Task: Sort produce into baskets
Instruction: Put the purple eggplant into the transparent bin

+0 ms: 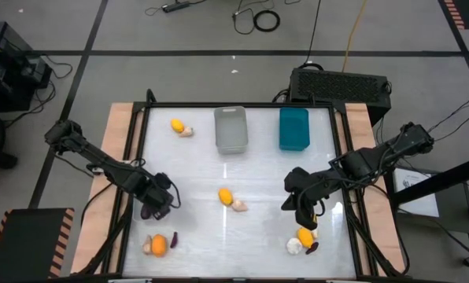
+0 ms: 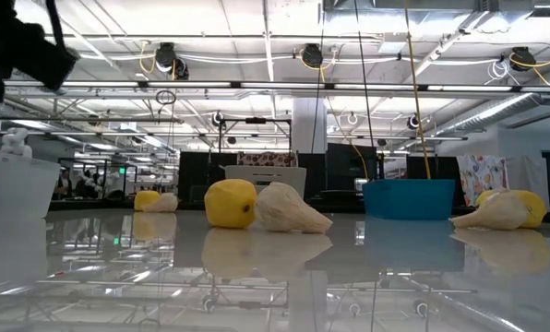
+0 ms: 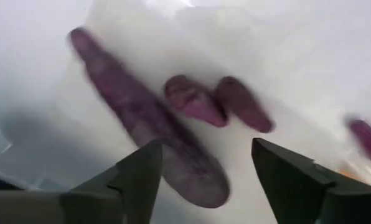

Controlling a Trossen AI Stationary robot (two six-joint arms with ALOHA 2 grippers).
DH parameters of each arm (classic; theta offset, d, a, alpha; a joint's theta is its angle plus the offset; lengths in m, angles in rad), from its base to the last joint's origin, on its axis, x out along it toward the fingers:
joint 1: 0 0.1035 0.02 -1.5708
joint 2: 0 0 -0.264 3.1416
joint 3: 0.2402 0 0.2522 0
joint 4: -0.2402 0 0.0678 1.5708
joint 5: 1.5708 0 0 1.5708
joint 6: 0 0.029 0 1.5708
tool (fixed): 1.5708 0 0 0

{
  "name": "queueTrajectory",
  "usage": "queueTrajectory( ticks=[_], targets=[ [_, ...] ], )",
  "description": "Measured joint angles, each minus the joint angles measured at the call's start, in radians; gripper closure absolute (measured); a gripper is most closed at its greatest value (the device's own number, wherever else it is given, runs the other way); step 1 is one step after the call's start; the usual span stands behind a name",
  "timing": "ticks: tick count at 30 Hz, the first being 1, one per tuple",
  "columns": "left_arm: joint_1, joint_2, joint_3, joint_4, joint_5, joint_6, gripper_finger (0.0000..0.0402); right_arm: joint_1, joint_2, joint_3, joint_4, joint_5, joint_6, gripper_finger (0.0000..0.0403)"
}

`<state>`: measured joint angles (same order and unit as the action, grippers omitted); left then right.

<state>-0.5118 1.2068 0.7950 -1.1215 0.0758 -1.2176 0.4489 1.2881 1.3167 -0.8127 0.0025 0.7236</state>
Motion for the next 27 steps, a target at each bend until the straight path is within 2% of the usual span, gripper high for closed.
queueTrajectory(
  ticks=[4, 8, 14, 21, 27],
  targets=[
    [0.013, 0.000, 0.028, 0.083, -0.043, 0.105, 0.0134, 0.028, 0.007, 0.000, -0.004, -0.001, 0.029, 0.0400],
    [0.027, 0.000, 0.045, 0.238, -0.099, 0.237, 0.0134, 0.078, 0.032, 0.000, -0.027, -0.002, 0.090, 0.0398],
    [0.070, 0.000, 0.046, 0.452, -0.158, 0.421, 0.0134, 0.172, 0.095, 0.000, -0.120, -0.004, 0.329, 0.0375],
    [0.151, 0.000, 0.046, 0.529, -0.178, 0.583, 0.0135, 0.294, 0.186, -0.001, -0.220, -0.012, 0.734, 0.0304],
    [0.229, 0.000, 0.046, 0.530, -0.159, 0.676, 0.0135, 0.376, 0.250, -0.001, -0.219, -0.032, 0.951, 0.0224]
  ],
)
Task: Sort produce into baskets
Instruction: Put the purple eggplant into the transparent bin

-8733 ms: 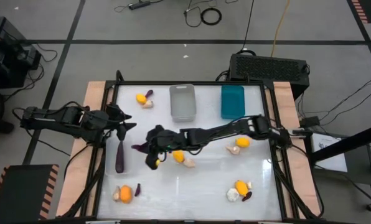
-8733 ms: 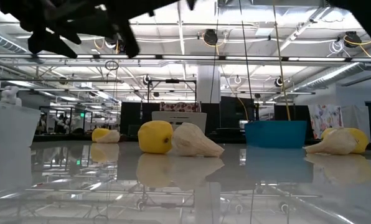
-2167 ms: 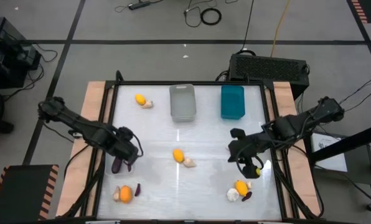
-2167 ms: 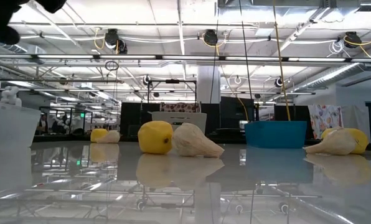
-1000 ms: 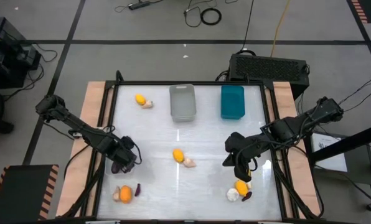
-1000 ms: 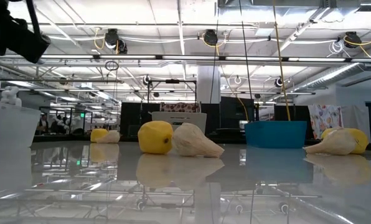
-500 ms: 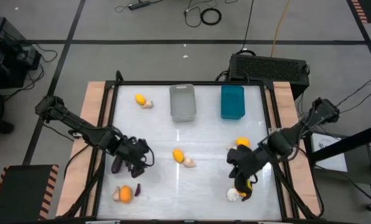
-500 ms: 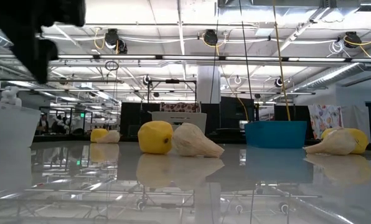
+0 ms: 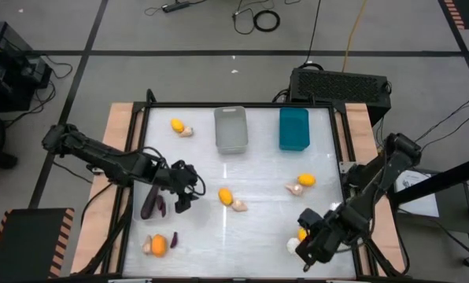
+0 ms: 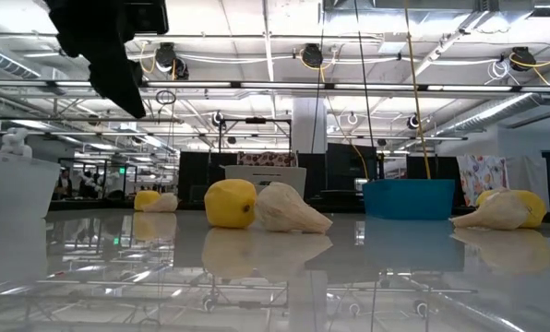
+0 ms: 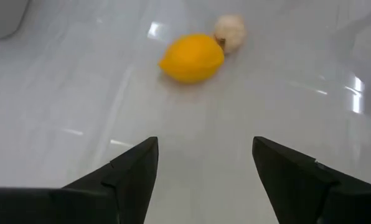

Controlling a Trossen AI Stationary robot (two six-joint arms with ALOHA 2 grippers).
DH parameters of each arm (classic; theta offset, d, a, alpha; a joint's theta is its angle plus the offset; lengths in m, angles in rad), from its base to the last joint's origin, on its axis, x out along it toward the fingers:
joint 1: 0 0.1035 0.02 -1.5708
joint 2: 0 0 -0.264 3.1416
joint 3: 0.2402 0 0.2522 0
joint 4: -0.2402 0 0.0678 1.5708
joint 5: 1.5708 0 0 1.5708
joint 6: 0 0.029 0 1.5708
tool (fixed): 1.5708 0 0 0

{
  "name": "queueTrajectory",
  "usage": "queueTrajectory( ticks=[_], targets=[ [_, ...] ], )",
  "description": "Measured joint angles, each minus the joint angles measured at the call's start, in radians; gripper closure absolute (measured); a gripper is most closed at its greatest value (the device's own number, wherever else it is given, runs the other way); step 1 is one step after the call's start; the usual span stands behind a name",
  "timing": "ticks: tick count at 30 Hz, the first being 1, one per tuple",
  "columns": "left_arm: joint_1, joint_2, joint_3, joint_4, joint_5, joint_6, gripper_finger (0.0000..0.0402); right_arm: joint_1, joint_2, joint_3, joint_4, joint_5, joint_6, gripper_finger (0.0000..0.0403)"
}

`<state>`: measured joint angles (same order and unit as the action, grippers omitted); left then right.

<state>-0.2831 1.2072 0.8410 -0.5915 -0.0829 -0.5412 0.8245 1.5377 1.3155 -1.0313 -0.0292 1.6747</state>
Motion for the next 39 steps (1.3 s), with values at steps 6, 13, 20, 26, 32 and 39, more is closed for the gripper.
queueTrajectory(
  ticks=[6, 13, 20, 26, 32, 39],
  targets=[
    [0.060, 0.000, 0.000, 0.003, 0.053, 0.057, 0.0135, 0.108, 0.012, -0.019, -0.035, 0.118, 0.173, 0.0160],
    [0.118, 0.000, 0.000, 0.011, 0.091, 0.103, 0.0135, 0.180, 0.012, -0.162, 0.061, 0.129, 0.423, 0.0147],
    [0.156, 0.000, 0.000, 0.010, 0.116, 0.105, 0.0135, 0.186, 0.012, -0.278, 0.178, 0.129, 0.522, 0.0147],
    [0.179, 0.000, 0.000, 0.010, 0.132, 0.105, 0.0135, 0.186, 0.012, -0.325, 0.214, 0.103, 0.510, 0.0147],
    [0.193, 0.000, 0.000, 0.010, 0.133, 0.110, 0.0135, 0.184, 0.012, -0.360, 0.281, 0.103, 0.318, 0.0147],
    [0.203, 0.000, 0.000, 0.010, 0.133, 0.113, 0.0135, 0.183, 0.025, -0.382, 0.275, 0.103, 0.145, 0.0147]
  ],
)
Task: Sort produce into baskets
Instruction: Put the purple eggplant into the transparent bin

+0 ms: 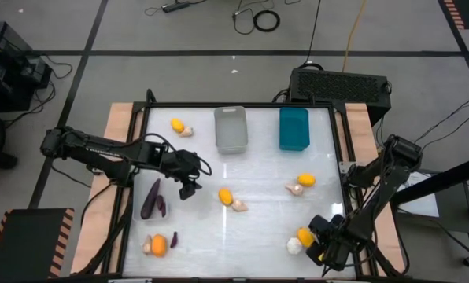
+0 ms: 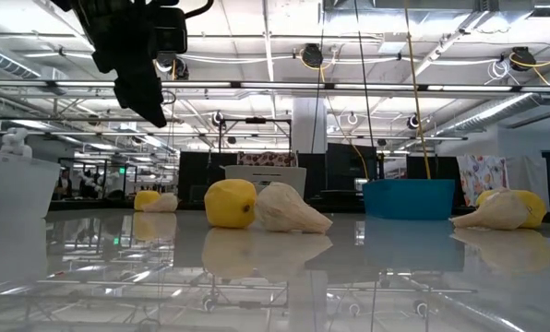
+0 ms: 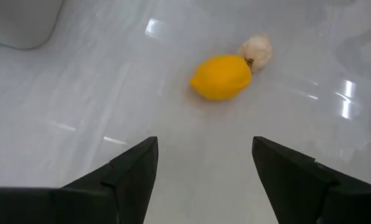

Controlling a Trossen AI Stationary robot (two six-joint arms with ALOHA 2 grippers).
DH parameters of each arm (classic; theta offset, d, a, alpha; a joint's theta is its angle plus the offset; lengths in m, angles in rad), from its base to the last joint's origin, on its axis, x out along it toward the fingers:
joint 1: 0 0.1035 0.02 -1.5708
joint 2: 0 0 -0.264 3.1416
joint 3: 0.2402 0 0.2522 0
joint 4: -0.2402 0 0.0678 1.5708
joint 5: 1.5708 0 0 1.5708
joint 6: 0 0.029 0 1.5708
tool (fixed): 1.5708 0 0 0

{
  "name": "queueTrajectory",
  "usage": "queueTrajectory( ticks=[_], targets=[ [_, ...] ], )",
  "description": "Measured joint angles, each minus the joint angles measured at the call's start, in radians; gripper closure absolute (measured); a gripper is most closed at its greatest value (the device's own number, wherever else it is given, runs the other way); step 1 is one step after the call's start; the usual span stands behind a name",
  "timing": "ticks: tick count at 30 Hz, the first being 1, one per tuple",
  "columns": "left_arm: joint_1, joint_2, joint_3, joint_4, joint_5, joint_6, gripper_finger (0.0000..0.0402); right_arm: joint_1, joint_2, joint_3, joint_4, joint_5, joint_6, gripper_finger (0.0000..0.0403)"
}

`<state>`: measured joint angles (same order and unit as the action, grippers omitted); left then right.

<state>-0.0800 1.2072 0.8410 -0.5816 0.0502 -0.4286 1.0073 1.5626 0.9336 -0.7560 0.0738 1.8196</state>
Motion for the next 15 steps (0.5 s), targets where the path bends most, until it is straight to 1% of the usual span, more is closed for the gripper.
queueTrajectory(
  ticks=[5, 11, 15],
  targets=[
    [0.002, 0.000, 0.000, 0.000, 0.000, 0.000, 0.0135, -0.001, 0.052, -0.001, 0.027, -0.001, -0.105, 0.0148],
    [0.003, 0.000, 0.000, 0.000, 0.000, 0.000, 0.0135, -0.015, 0.101, 0.002, 0.079, -0.002, -0.138, 0.0148],
    [0.009, 0.000, 0.000, 0.000, -0.001, -0.003, 0.0135, -0.026, 0.123, 0.004, 0.105, -0.037, -0.160, 0.0168]
  ],
)
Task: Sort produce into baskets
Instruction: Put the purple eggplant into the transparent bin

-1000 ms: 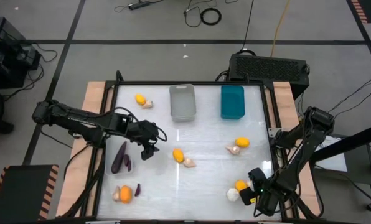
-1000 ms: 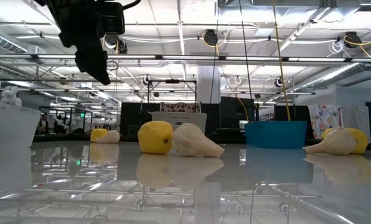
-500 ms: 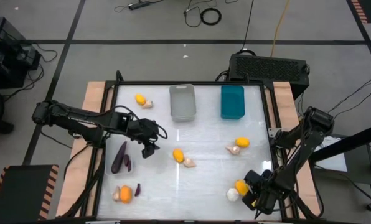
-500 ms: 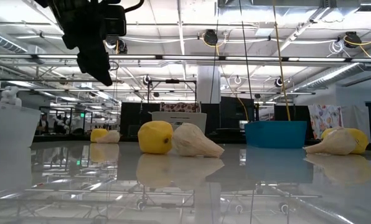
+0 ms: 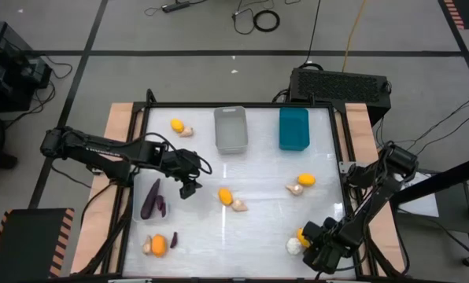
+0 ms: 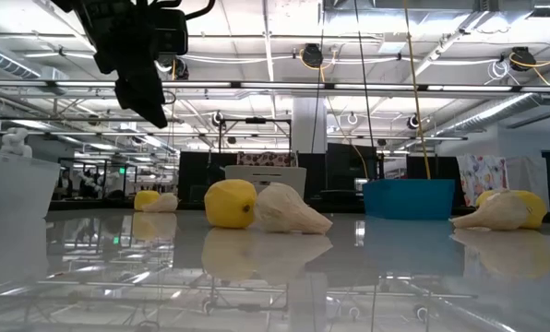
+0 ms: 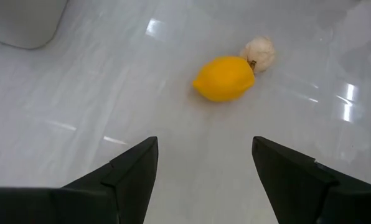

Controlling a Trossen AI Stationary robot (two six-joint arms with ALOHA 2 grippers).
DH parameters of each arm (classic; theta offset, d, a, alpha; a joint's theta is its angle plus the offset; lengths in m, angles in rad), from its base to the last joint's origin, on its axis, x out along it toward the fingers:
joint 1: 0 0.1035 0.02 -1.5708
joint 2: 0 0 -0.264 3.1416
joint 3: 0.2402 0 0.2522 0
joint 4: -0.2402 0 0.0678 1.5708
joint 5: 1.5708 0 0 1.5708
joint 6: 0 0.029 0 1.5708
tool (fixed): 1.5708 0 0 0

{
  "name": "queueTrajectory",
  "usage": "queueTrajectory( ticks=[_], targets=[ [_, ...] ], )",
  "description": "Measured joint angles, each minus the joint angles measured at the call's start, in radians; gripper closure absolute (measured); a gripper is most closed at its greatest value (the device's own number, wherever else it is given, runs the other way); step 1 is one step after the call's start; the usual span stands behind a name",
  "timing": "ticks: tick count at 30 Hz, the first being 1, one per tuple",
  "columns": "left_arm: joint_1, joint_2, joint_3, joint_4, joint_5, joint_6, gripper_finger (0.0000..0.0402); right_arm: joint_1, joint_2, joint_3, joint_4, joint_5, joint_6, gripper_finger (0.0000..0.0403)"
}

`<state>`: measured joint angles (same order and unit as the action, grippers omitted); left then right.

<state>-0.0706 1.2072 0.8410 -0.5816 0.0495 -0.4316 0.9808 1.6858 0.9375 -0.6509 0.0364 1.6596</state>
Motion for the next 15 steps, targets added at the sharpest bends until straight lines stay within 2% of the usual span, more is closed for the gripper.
queueTrajectory(
  ticks=[3, 11, 15],
  targets=[
    [0.005, 0.000, 0.000, 0.000, 0.000, -0.005, 0.0135, -0.001, 0.004, 0.000, 0.000, -0.005, 0.000, 0.0203],
    [0.005, 0.000, 0.000, 0.000, 0.000, -0.007, 0.0135, 0.000, -0.003, 0.006, -0.005, -0.014, -0.006, 0.0329],
    [0.005, 0.000, 0.000, 0.000, 0.000, -0.007, 0.0135, 0.000, -0.033, 0.011, -0.029, -0.020, -0.008, 0.0371]
  ],
)
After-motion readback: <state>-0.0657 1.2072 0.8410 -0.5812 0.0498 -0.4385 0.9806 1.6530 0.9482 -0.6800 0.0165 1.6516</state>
